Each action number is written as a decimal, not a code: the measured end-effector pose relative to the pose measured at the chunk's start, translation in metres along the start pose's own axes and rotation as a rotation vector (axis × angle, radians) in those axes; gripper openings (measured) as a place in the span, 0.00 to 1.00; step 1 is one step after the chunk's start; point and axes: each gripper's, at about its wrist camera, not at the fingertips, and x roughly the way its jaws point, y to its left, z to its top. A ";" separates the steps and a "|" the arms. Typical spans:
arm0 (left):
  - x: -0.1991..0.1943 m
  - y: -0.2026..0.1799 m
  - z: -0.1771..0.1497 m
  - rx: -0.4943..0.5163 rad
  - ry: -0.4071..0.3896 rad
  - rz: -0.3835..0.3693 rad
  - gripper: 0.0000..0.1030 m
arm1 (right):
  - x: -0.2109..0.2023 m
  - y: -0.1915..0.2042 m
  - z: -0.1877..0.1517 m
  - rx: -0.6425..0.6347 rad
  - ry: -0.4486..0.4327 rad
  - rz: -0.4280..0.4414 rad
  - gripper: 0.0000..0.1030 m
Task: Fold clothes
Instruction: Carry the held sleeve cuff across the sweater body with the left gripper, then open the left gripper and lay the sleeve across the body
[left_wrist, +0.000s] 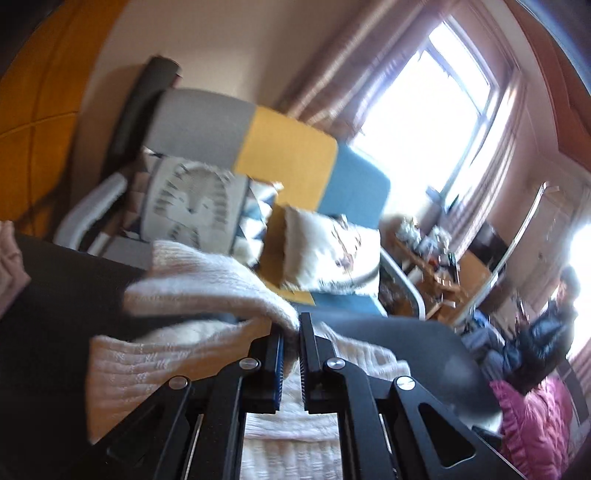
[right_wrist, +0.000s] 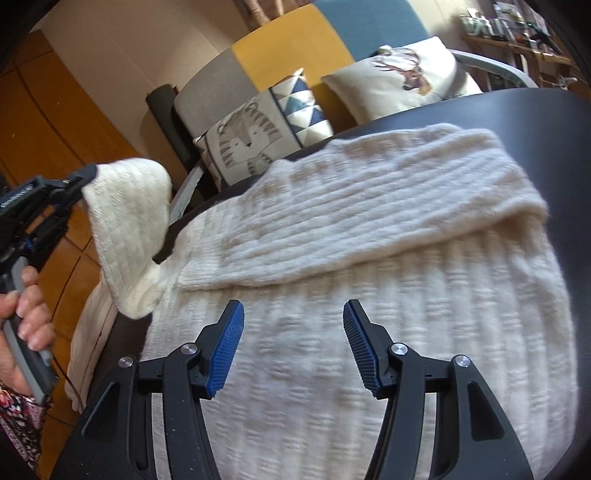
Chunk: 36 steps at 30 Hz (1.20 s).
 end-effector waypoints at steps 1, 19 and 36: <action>0.009 -0.006 -0.005 0.008 0.019 -0.005 0.06 | -0.002 -0.006 0.000 0.011 -0.004 -0.004 0.58; 0.104 -0.071 -0.073 0.146 0.210 -0.003 0.06 | -0.016 -0.058 -0.003 0.151 -0.032 0.018 0.58; 0.131 -0.091 -0.135 0.301 0.388 0.032 0.18 | -0.018 -0.056 0.020 0.151 -0.073 0.019 0.58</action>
